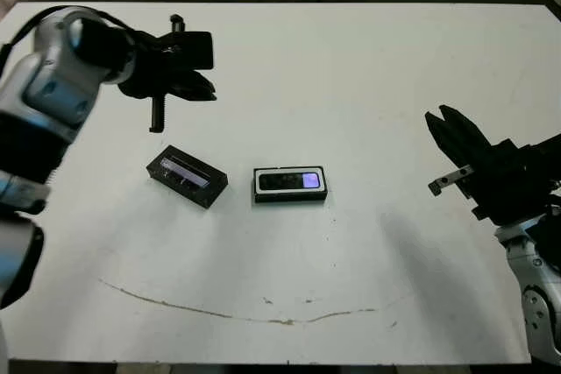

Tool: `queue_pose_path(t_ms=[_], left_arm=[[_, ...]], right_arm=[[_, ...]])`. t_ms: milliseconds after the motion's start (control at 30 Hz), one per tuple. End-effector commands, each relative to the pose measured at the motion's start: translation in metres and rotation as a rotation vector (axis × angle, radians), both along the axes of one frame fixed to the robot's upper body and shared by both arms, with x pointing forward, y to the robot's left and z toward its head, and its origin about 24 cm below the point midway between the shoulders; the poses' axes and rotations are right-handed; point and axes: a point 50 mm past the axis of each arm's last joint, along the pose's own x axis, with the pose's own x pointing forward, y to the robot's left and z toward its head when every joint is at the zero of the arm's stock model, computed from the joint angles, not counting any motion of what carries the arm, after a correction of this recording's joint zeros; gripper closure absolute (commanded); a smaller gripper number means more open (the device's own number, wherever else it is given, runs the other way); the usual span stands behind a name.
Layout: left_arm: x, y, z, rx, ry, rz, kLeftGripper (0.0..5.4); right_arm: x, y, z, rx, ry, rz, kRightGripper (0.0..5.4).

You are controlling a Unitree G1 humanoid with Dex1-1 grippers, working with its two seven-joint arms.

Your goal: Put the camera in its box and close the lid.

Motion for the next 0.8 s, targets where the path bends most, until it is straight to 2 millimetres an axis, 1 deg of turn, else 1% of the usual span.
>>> queue_pose_path(t_ms=[33, 200, 333, 467, 667, 800], left_arm=[[0.002, 0.0, -0.012, 0.066, 0.041, -0.018, 5.4], [0.002, -0.004, -0.024, 0.149, 0.1, -0.061, 5.4], [0.002, -0.007, -0.032, 0.169, 0.136, -0.08, 5.4], [-0.001, -0.012, -0.037, 0.191, 0.158, -0.117, 5.4], [-0.006, -0.017, -0.042, 0.245, 0.209, -0.202, 5.4], [-0.008, -0.02, -0.043, 0.279, 0.255, -0.224, 5.4]], right_arm=[[-0.001, -0.002, -0.005, -0.005, 0.042, -0.01, 5.38], [-0.002, 0.0, -0.007, -0.015, 0.046, -0.009, 5.38], [-0.002, 0.001, -0.007, -0.011, 0.065, -0.025, 5.38], [-0.001, 0.001, -0.009, -0.006, 0.06, -0.006, 5.38], [0.0, 0.001, -0.012, -0.004, 0.06, -0.003, 5.38], [0.001, 0.0, -0.013, 0.003, 0.058, 0.007, 5.38]])
